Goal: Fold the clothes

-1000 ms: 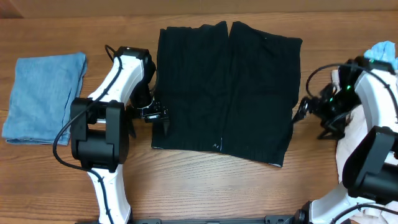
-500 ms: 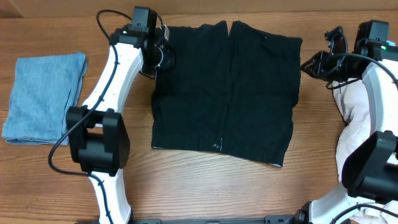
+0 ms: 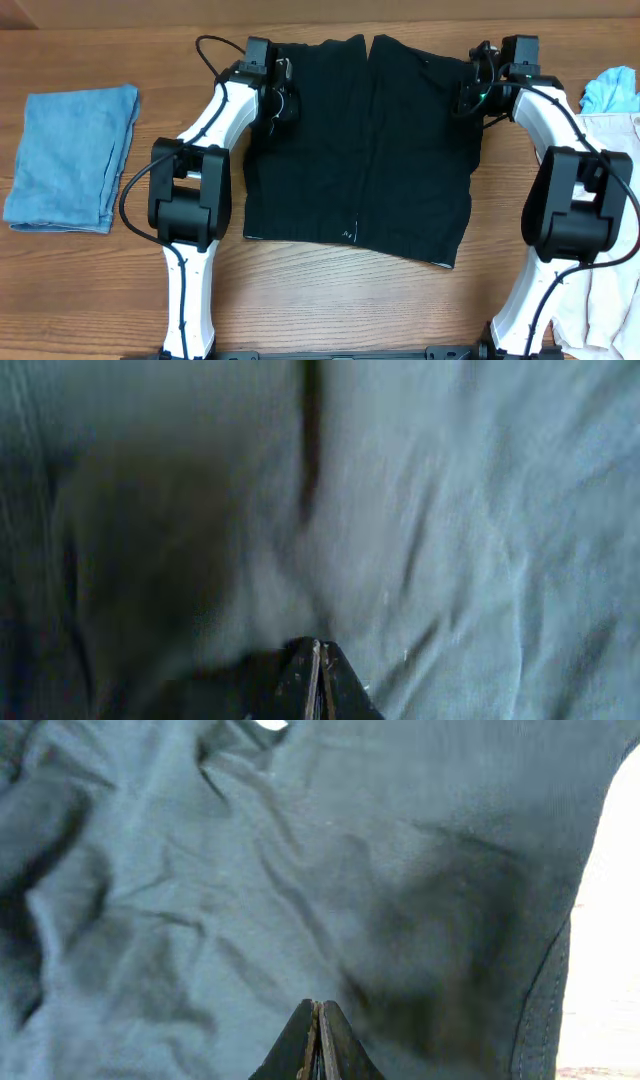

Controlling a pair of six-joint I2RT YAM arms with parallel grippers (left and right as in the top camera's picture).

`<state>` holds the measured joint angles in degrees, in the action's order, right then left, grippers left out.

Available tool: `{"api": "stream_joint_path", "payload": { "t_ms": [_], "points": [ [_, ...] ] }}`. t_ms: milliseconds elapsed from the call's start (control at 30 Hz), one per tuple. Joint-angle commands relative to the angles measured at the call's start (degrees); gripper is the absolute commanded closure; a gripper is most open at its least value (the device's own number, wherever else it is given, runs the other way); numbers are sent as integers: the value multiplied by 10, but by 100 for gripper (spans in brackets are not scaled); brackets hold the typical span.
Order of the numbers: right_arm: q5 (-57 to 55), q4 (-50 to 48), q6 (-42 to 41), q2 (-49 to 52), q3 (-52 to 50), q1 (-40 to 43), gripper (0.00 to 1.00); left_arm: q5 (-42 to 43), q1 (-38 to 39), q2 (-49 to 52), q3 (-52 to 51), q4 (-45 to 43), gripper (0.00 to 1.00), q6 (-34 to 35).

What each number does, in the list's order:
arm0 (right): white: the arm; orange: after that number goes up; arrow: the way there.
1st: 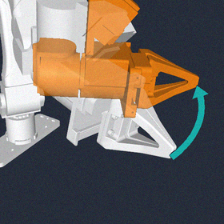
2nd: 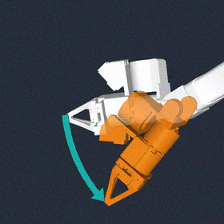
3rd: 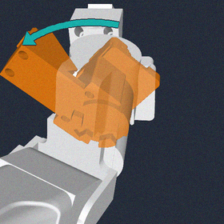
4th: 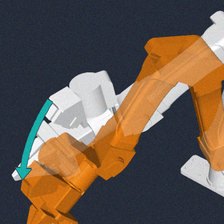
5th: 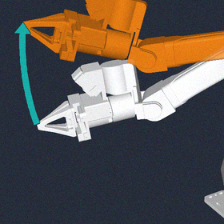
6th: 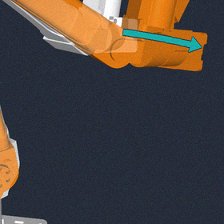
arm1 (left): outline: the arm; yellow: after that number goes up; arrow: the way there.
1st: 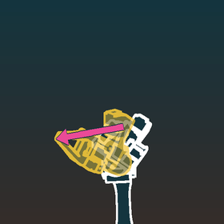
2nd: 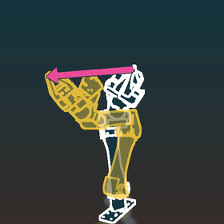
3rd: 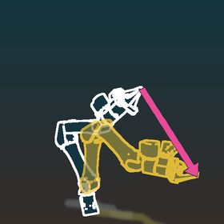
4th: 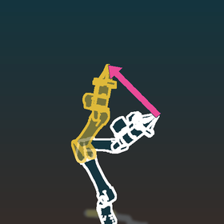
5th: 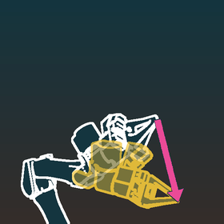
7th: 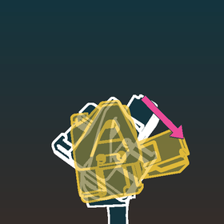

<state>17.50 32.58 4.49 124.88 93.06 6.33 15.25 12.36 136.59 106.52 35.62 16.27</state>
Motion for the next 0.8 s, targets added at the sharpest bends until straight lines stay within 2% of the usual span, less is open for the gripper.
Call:
{"api": "stream_joint_path", "payload": {
  "t_ms": [0,233,333,400,500,533,600,700,733,767],
  "points": [
    [-36,-11,-3,26,7,2,96,-37,0,47,1,-39,96,-9],
    [-93,-80,-8,70,7,2,96,-64,0,47,1,-146,96,-36],
    [-104,-163,-16,69,7,2,96,-63,0,45,9,-194,96,-56],
    [-103,-186,-16,56,12,2,92,-63,0,30,45,-182,96,-57],
    [-104,-174,-18,-19,32,2,80,-64,1,-33,151,-102,96,-70],
    [-104,-153,-20,-52,34,6,78,-63,1,-56,182,-57,96,-68],
    [-104,-99,-62,-117,34,23,68,-63,3,-106,214,44,96,-68],
    [-100,27,-112,-227,34,92,32,-74,20,-200,218,237,96,-68],
    [-100,52,-112,-244,34,110,28,-73,25,-214,218,278,96,-66],
    [-100,76,-112,-257,34,127,20,-74,32,-222,218,315,96,-52]
  ]
}}
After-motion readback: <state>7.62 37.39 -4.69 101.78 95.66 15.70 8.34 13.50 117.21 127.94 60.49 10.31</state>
